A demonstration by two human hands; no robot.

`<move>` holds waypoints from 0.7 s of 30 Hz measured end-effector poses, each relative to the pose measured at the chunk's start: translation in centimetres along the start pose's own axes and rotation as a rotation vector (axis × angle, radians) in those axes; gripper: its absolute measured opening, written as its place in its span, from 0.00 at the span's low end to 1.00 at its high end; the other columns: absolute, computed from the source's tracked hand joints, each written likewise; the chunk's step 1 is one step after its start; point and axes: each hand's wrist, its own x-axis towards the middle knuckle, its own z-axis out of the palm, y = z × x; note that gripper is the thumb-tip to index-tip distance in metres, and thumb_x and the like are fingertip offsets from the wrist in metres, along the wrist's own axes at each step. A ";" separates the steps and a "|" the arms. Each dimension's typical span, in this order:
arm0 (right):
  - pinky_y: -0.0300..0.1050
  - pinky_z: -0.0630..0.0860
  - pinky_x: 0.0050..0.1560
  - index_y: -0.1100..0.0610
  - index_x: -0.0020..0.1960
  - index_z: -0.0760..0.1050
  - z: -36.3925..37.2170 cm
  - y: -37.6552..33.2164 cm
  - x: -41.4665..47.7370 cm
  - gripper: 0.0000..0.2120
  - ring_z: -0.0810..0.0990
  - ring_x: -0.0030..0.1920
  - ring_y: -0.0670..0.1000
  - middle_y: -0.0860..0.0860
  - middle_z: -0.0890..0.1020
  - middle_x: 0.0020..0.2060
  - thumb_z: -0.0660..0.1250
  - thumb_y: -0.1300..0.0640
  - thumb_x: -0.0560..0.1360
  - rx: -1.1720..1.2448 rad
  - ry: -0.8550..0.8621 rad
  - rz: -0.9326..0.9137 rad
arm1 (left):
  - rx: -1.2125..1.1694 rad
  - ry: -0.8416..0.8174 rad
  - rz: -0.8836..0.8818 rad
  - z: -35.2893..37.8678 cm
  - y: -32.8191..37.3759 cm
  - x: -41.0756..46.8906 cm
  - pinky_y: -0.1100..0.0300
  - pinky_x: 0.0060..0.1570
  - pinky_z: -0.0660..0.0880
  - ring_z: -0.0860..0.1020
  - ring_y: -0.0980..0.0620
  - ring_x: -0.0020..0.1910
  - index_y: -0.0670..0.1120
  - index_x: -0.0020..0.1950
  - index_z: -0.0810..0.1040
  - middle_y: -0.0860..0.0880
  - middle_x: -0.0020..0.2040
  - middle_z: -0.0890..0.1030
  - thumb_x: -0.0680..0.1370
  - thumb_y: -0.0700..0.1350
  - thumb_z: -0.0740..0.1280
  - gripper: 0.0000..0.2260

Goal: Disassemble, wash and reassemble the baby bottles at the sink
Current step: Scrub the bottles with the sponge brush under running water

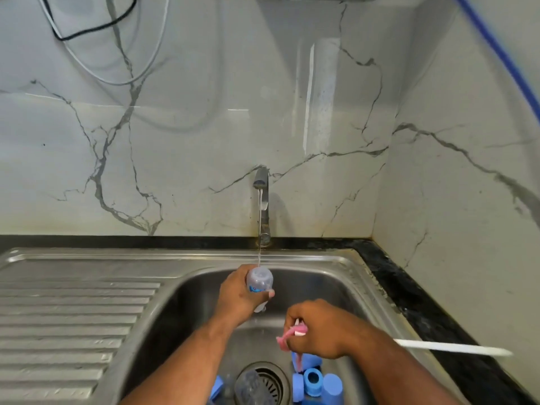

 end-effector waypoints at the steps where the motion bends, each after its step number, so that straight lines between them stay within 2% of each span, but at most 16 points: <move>1: 0.45 0.77 0.47 0.47 0.48 0.79 0.0 0.1 0.1 0.12 0.80 0.46 0.44 0.43 0.82 0.44 0.72 0.39 0.73 -0.004 -0.001 0.000 | -0.011 -0.004 -0.006 -0.1 -0.3 0.1 0.72 0.42 0.71 0.79 0.56 0.52 0.56 0.60 0.73 0.56 0.54 0.79 0.71 0.46 0.80 0.23; 3: 0.43 0.76 0.46 0.47 0.48 0.79 0.1 0.2 0.3 0.12 0.80 0.45 0.43 0.43 0.82 0.44 0.72 0.40 0.74 -0.009 0.000 -0.005 | -0.079 -0.013 -0.044 -0.4 -0.9 0.5 0.71 0.42 0.73 0.78 0.57 0.52 0.58 0.65 0.72 0.53 0.58 0.78 0.72 0.46 0.79 0.26; 5: 0.44 0.78 0.47 0.47 0.50 0.80 0.3 0.1 0.5 0.12 0.80 0.46 0.43 0.42 0.83 0.45 0.72 0.39 0.74 -0.004 0.010 -0.014 | -0.130 -0.015 -0.069 -0.7 -1.2 0.8 0.63 0.49 0.77 0.78 0.51 0.59 0.61 0.71 0.70 0.51 0.63 0.76 0.74 0.47 0.77 0.29; 7: 0.46 0.79 0.50 0.47 0.51 0.81 0.4 0.1 0.5 0.13 0.81 0.47 0.43 0.43 0.84 0.46 0.72 0.39 0.75 0.009 0.010 -0.017 | -0.156 -0.023 -0.082 -0.8 -1.3 1.1 0.52 0.60 0.78 0.76 0.48 0.62 0.67 0.69 0.71 0.50 0.65 0.75 0.75 0.49 0.76 0.27; 10: 0.45 0.80 0.51 0.46 0.52 0.81 0.5 0.0 0.5 0.13 0.81 0.47 0.43 0.43 0.84 0.48 0.72 0.39 0.75 0.018 -0.011 -0.018 | -0.203 -0.021 -0.100 -0.8 -0.8 1.0 0.46 0.61 0.79 0.78 0.51 0.59 0.69 0.61 0.74 0.52 0.63 0.77 0.75 0.51 0.76 0.21; 12: 0.45 0.80 0.51 0.46 0.52 0.80 0.5 0.0 0.4 0.13 0.81 0.47 0.42 0.42 0.84 0.47 0.72 0.39 0.75 0.031 -0.011 -0.021 | -0.233 -0.016 -0.109 -0.8 -0.7 0.9 0.47 0.59 0.81 0.79 0.51 0.57 0.66 0.61 0.75 0.53 0.60 0.78 0.74 0.51 0.77 0.21; 14: 0.44 0.80 0.51 0.46 0.53 0.80 0.4 -0.1 0.3 0.12 0.81 0.47 0.42 0.43 0.84 0.47 0.71 0.39 0.75 0.048 -0.010 -0.022 | -0.363 -0.007 -0.152 -0.8 -0.6 1.0 0.49 0.56 0.82 0.82 0.49 0.55 0.59 0.64 0.74 0.49 0.60 0.79 0.73 0.49 0.78 0.23; 17: 0.44 0.80 0.51 0.46 0.54 0.80 0.5 -0.1 0.3 0.12 0.81 0.48 0.43 0.43 0.84 0.48 0.71 0.40 0.75 0.050 -0.016 -0.029 | -0.770 -0.008 -0.323 -1.1 0.7 0.8 0.54 0.50 0.83 0.85 0.45 0.54 0.48 0.65 0.75 0.42 0.60 0.81 0.77 0.52 0.73 0.19; 19: 0.45 0.81 0.52 0.46 0.54 0.80 0.5 -0.1 0.3 0.13 0.81 0.48 0.43 0.43 0.84 0.48 0.71 0.39 0.75 0.055 -0.022 -0.030 | -1.015 -0.012 -0.455 -1.5 1.6 0.8 0.54 0.47 0.83 0.85 0.43 0.53 0.44 0.62 0.77 0.39 0.57 0.83 0.80 0.55 0.68 0.17; 21: 0.44 0.80 0.52 0.46 0.54 0.80 0.5 -0.1 0.4 0.13 0.81 0.48 0.43 0.43 0.84 0.48 0.71 0.39 0.75 0.054 -0.024 -0.032 | -1.200 0.002 -0.553 -1.8 2.0 0.9 0.53 0.45 0.84 0.84 0.42 0.53 0.42 0.61 0.77 0.37 0.57 0.83 0.81 0.57 0.66 0.20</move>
